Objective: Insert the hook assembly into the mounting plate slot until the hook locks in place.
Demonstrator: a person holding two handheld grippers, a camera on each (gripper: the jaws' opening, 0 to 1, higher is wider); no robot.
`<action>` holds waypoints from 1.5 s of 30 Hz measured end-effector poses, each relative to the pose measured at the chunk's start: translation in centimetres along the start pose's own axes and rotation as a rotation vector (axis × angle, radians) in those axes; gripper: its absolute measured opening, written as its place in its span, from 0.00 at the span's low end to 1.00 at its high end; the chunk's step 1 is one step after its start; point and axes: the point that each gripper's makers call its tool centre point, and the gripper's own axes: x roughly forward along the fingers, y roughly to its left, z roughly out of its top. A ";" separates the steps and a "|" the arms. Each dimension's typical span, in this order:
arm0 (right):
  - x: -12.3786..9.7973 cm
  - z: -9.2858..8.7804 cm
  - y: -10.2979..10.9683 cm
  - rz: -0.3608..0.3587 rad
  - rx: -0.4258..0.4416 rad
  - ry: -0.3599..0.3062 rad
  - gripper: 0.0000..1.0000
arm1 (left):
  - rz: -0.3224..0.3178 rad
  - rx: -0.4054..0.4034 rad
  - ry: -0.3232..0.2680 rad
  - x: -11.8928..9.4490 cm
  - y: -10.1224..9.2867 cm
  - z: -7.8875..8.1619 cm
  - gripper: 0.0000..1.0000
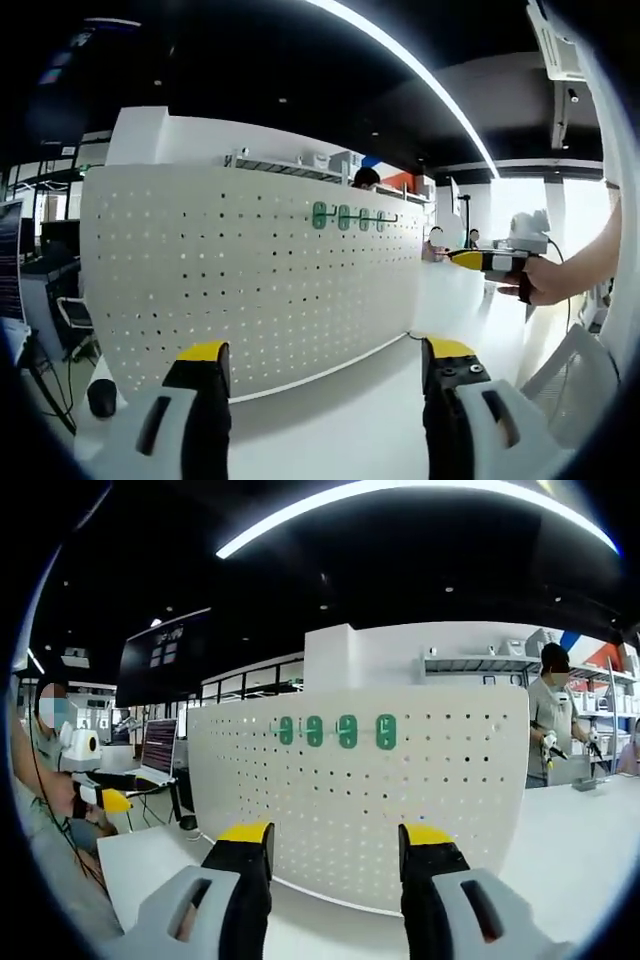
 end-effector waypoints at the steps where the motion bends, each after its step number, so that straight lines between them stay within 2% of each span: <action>1: -0.3 0.0 0.0 0.000 0.008 0.002 0.49 | -0.002 -0.004 -0.001 -0.1 -0.1 0.1 0.81; 13: -2.9 -1.6 1.2 -0.003 0.019 0.016 0.55 | 0.009 0.002 -0.001 -1.1 0.0 -0.3 0.84; 19: -3.9 -2.1 1.5 -0.011 0.028 0.011 0.60 | 0.013 0.006 0.009 -1.8 -0.1 -1.2 0.85; 29: -5.5 -3.0 1.8 -0.035 0.038 0.015 0.64 | 0.043 -0.009 -0.028 -2.9 -0.1 -1.7 0.96; 30: -5.7 -3.0 1.8 -0.036 0.048 0.005 0.66 | 0.046 -0.015 -0.044 -3.0 -0.1 -1.6 0.97; 34: -6.1 -2.9 1.8 -0.048 0.051 0.001 0.67 | 0.068 -0.001 -0.030 -3.4 0.0 -2.2 0.97; 39: -6.3 -2.8 1.8 -0.054 0.054 -0.002 0.68 | 0.091 -0.019 -0.043 -3.8 0.2 -2.6 0.98; 45: -6.4 -2.8 1.9 -0.056 0.053 -0.001 0.68 | 0.100 -0.024 -0.049 -3.8 0.3 -2.4 0.99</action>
